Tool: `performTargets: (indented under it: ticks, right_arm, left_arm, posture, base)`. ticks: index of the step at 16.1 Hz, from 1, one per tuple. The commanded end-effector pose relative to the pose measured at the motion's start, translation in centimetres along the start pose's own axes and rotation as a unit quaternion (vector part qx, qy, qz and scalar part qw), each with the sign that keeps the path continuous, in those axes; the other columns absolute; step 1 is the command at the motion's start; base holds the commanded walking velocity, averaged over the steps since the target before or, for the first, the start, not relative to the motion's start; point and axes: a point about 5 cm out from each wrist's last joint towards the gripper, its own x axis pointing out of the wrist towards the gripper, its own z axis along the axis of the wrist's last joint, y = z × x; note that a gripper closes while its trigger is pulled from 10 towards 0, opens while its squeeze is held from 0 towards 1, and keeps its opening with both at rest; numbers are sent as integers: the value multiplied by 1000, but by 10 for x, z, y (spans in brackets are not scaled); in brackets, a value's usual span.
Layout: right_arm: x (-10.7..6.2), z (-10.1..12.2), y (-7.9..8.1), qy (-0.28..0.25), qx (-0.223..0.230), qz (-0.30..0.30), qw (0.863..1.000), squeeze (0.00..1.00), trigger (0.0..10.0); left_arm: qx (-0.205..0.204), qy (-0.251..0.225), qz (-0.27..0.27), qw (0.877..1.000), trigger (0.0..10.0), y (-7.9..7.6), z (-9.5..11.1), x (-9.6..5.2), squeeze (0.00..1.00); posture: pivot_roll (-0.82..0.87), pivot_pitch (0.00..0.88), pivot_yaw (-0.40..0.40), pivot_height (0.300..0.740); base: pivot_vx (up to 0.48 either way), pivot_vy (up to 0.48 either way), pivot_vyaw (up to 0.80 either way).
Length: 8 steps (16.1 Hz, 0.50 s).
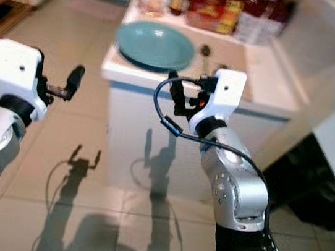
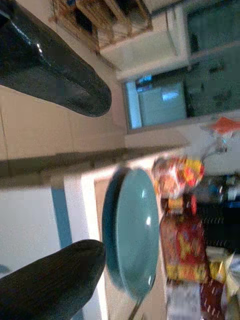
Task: Setting the table
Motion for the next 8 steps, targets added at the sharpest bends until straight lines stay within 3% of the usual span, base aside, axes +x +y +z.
performTargets:
  ticks: [1,8]
  right_arm:
    - [0,0,-4,-1,-2,-6,1000,0,10000]
    - [1,2,0,-5,-11,16,1000,0,10000]
  left_arm:
    - [1,6,-9,1000,10000,-3,-2,2,0]
    - [8,-1,-16,1000,10000,-5,0,3,0]
  posture:
    - [30,80,-84,740]
    - [40,88,-83,740]
  base:
    - [386,0,0]
    - [384,0,0]
